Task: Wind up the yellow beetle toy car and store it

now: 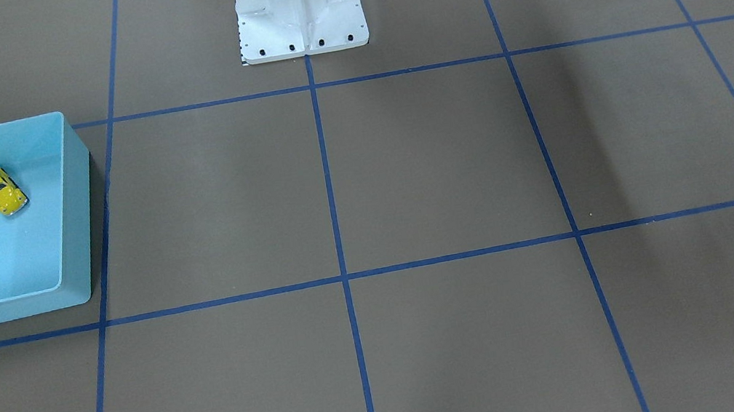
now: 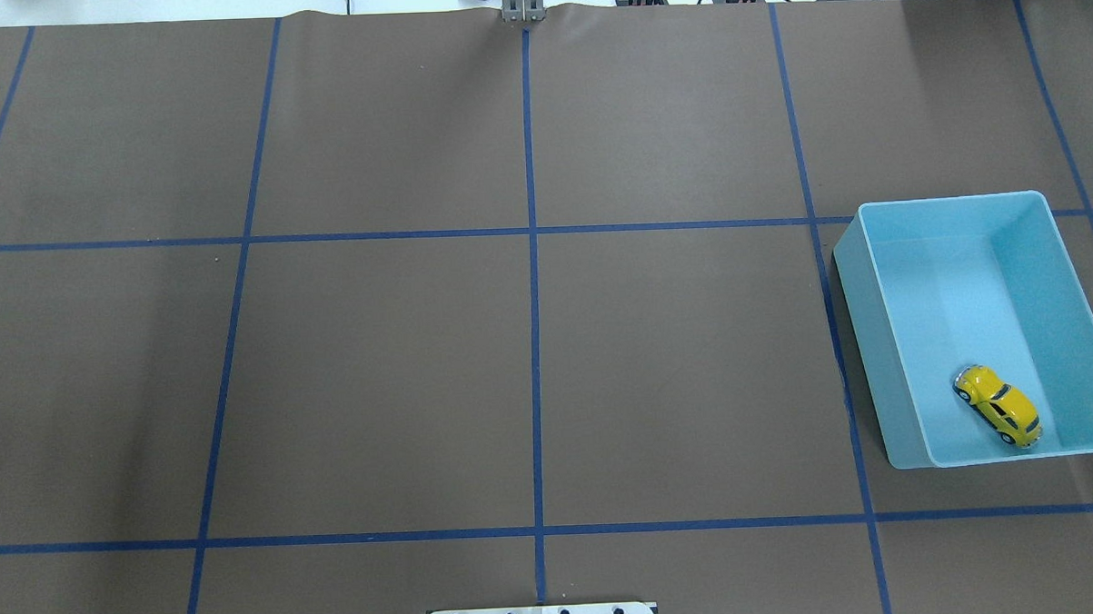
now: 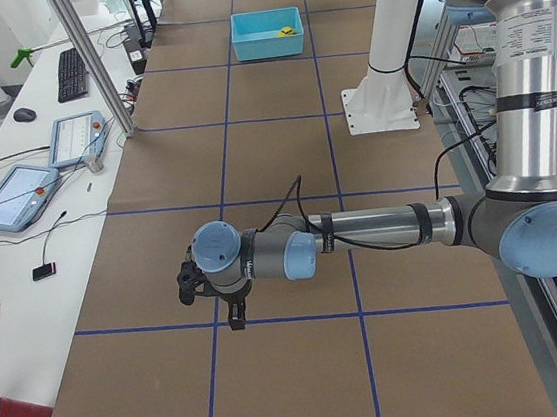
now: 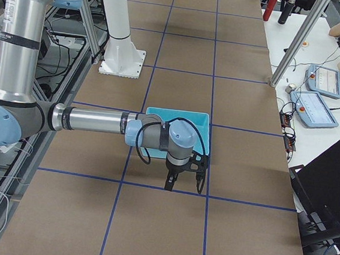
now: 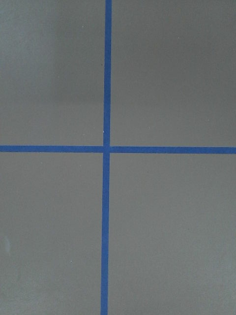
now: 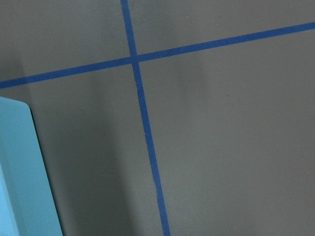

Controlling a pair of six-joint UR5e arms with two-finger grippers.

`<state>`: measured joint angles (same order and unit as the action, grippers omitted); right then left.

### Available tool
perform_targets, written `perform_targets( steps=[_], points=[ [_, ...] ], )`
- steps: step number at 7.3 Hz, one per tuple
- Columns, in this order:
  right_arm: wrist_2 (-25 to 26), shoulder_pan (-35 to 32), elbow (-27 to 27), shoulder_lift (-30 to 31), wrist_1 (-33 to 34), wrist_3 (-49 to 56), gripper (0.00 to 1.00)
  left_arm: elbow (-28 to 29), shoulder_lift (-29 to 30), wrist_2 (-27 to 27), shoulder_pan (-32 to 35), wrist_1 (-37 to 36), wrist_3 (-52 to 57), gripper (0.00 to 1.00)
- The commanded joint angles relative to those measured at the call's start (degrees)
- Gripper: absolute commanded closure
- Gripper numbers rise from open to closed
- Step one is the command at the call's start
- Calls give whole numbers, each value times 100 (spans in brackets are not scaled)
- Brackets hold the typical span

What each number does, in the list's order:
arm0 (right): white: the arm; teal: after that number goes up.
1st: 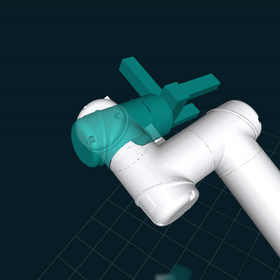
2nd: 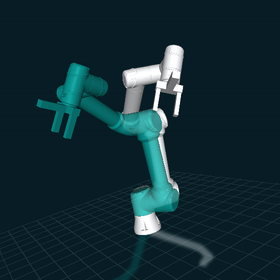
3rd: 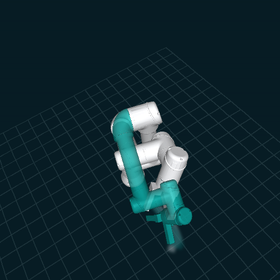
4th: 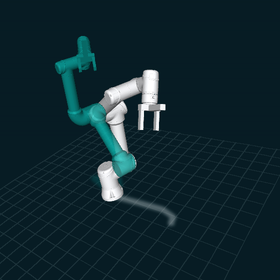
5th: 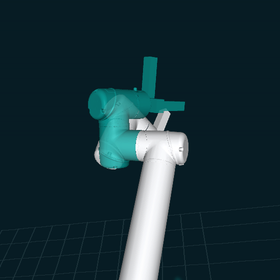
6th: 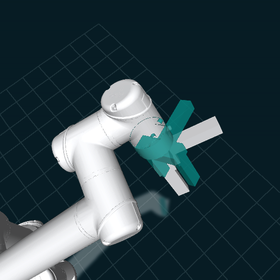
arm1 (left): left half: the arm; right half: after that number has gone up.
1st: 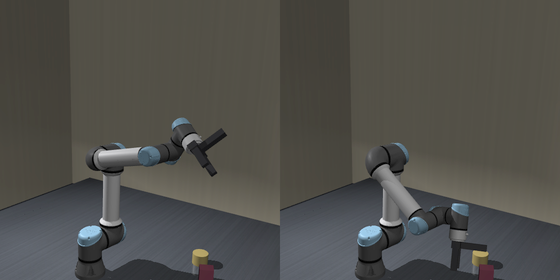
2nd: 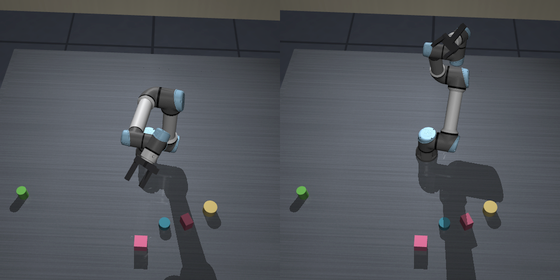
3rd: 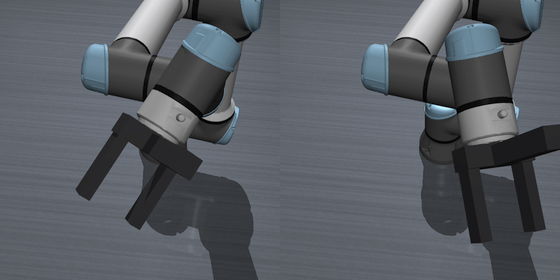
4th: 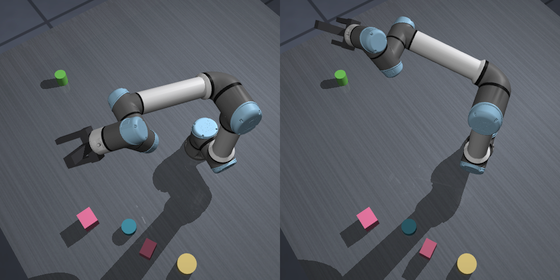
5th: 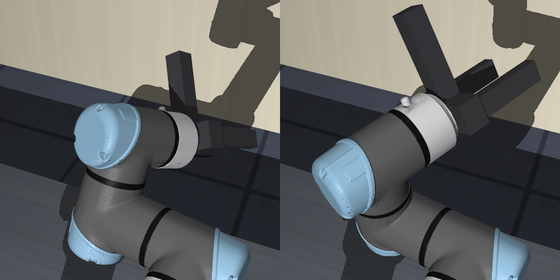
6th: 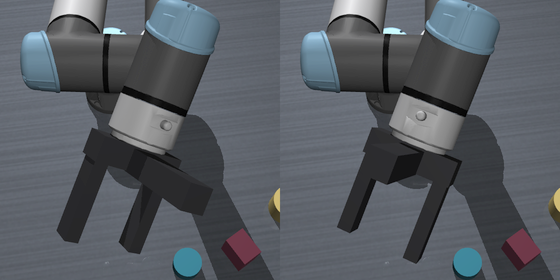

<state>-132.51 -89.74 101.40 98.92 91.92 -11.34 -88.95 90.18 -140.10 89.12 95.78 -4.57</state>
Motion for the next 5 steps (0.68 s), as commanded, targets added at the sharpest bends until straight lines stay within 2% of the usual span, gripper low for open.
perform_targets(
  steps=[1,5],
  points=[
    [198,-149,3,83,-16,952,0,0,0,9,0,-7,0,0],
    [182,-140,-41,84,-16,941,0,0,0,9,0,-7,0,0]
  ],
)
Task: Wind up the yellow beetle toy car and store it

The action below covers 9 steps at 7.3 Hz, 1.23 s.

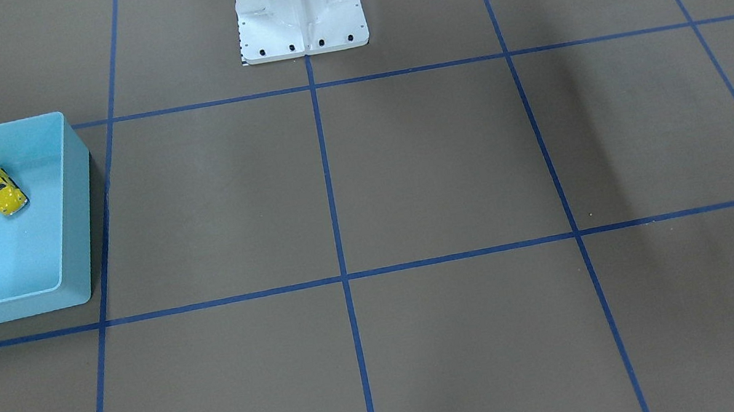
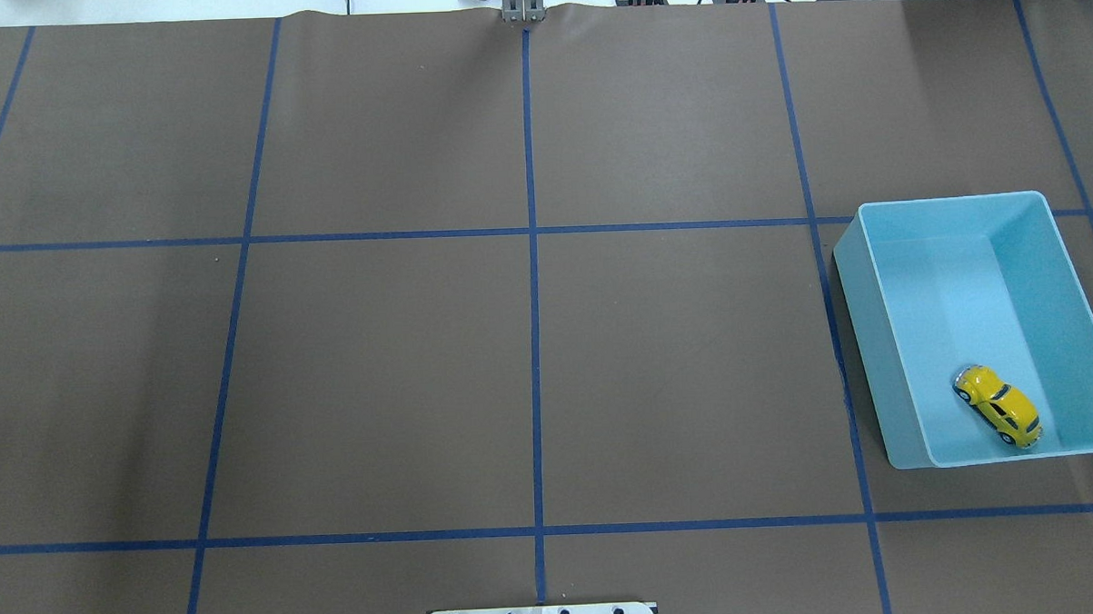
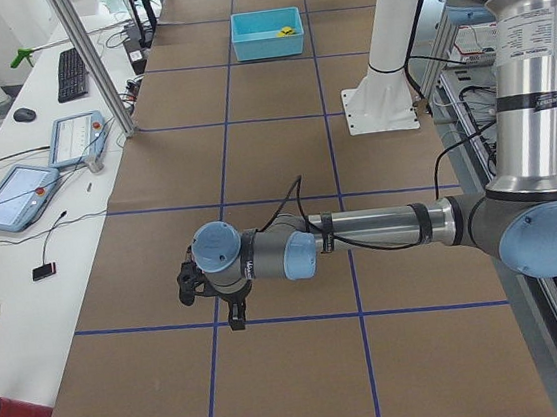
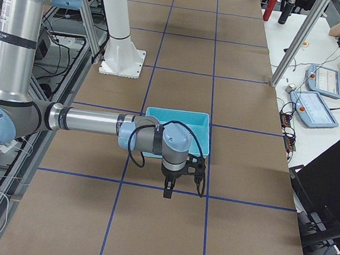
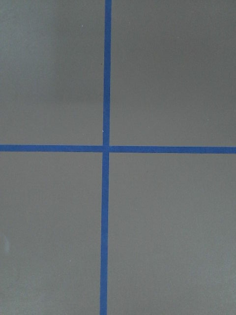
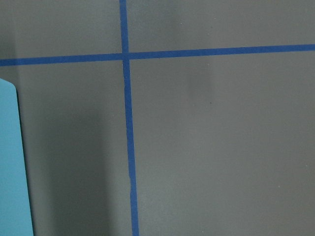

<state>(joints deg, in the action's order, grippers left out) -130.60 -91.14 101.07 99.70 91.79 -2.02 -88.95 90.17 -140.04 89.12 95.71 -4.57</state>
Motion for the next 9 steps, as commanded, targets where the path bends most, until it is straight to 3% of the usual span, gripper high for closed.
perform_targets(
  steps=[1,9],
  points=[
    [17,0,-8,-12,-3,9,0,0,0,3,-9,0,0,0],
    [-44,-18,53,14,-3,35,0,0,0,3,0,0,0,0]
  ],
)
